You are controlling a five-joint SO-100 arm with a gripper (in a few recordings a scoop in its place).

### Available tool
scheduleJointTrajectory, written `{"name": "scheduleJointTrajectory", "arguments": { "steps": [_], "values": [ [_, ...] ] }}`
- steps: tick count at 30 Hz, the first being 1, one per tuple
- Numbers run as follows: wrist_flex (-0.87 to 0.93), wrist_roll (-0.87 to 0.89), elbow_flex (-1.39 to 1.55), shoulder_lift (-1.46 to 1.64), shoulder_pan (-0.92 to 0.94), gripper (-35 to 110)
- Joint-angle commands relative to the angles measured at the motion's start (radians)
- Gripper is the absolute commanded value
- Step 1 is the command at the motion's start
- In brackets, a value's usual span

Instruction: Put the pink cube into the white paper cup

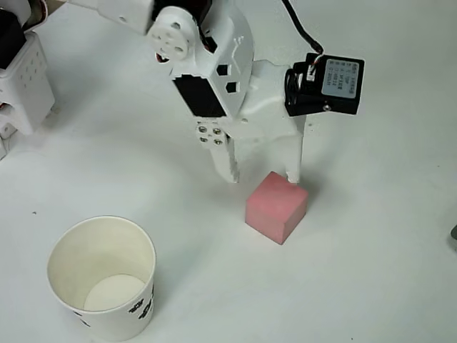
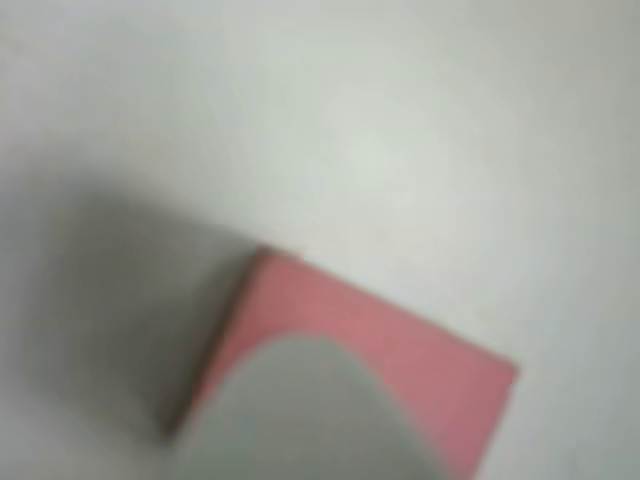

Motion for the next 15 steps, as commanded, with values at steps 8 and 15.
{"name": "scheduleJointTrajectory", "arguments": {
  "steps": [8, 15],
  "values": [
    [-0.014, -0.037, -0.199, -0.069, -0.002, 40],
    [-0.014, -0.043, -0.216, -0.106, 0.014, 40]
  ]
}}
